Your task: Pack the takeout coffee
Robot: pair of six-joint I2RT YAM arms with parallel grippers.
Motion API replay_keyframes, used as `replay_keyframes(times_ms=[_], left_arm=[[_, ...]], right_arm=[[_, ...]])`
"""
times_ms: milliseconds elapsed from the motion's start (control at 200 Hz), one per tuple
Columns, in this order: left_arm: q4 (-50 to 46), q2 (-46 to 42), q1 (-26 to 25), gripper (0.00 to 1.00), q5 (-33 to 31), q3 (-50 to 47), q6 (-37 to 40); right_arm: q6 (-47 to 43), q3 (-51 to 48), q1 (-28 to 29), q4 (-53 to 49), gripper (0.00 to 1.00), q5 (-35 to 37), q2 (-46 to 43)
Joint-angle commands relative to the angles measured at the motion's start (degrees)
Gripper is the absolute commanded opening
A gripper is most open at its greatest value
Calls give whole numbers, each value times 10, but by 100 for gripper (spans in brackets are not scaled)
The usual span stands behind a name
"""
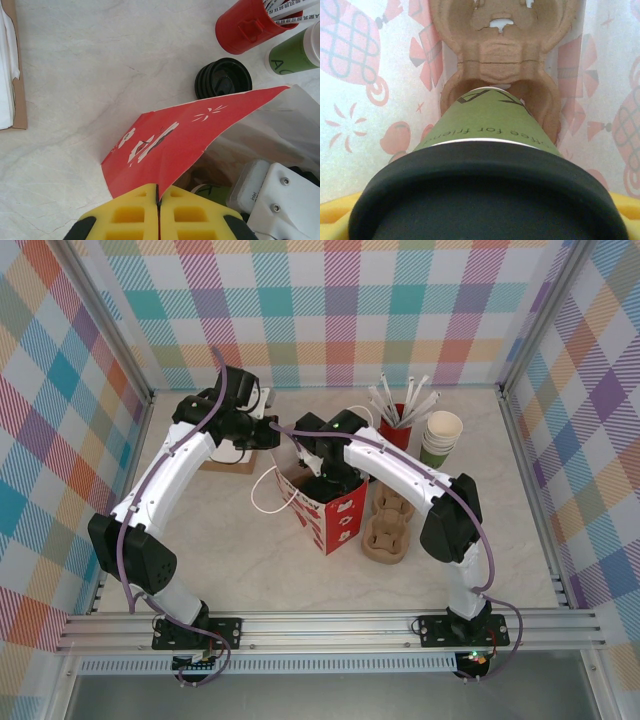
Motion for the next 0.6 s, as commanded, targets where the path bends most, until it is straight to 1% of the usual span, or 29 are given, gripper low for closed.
replay_keyframes(times_ms=[0, 330, 595], left_arm=[[2, 6, -7, 6, 3, -1, -3], [-1, 5, -7, 6, 2, 0, -2], [-1, 8, -7, 6, 3, 2, -1]], right_arm=[[1, 6, 1, -9, 79, -17, 11], [0, -10, 1, 2, 80, -6, 23], [-1, -38, -3, 27, 79, -15, 27]])
